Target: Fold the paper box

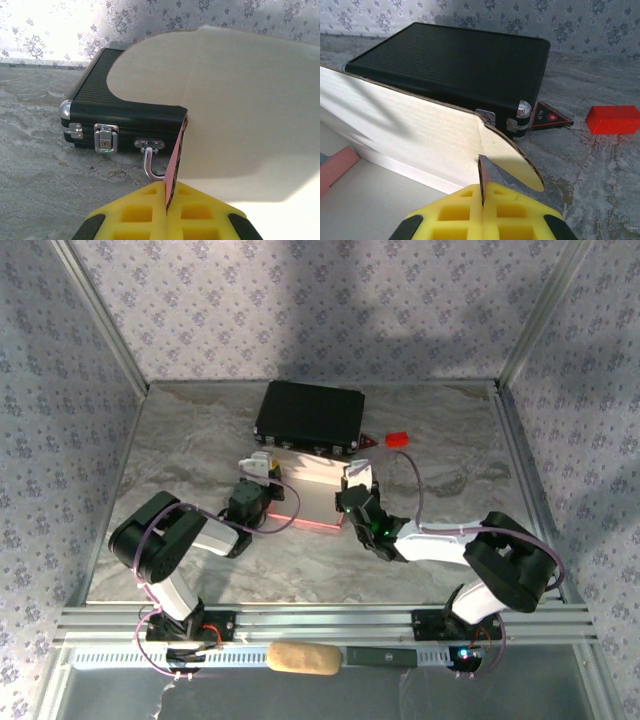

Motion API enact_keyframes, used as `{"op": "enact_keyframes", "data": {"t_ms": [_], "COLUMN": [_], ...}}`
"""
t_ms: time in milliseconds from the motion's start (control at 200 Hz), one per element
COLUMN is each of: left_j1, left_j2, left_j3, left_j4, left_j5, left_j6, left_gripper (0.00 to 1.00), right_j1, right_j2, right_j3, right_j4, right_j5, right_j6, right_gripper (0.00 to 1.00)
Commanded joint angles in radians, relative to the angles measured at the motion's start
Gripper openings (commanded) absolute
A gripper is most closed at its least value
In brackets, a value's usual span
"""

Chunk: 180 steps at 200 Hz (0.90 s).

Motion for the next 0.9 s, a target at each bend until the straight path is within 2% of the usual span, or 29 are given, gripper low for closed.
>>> {"op": "enact_keyframes", "data": {"t_ms": [0, 240, 415, 485, 570, 894], "left_j1": [-0.024, -0.064, -0.073, -0.073, -0.073, -0.083], "left_j2": [0.017, 0.05, 0.05, 0.051, 0.046, -0.003], "left_j3": [-0.039, -0.065, -0.084, -0.089, -0.086, -0.042], "left_j4": [0.011, 0.043, 0.051, 0.055, 0.05, -0.072], "left_j5": [0.027, -0.024, -0.049, -0.054, -0.053, -0.061], "left_j6": [-0.047, -0.082, -0.094, -0.101, -0.102, -0.198], "left_gripper": [0.0, 0.0, 0.0, 0.0, 0.0, 0.0], "right_j1": [0.038, 0.094, 0.102, 0.103, 0.105, 0.071], "right_j2": [0.022, 0.041, 0.03, 0.024, 0.031, 0.115], "right_j3": [-0.013, -0.046, -0.021, 0.043, 0.097, 0.156], "right_j4": [0.052, 0.055, 0.016, -0.093, -0.146, -0.195], "right_j5": [0.058, 0.133, 0.143, 0.164, 0.191, 0.178], "right_j6": [0.038, 0.062, 0.08, 0.129, 0.181, 0.406], "right_gripper": [0.0, 0.0, 0.0, 0.0, 0.0, 0.0]}}
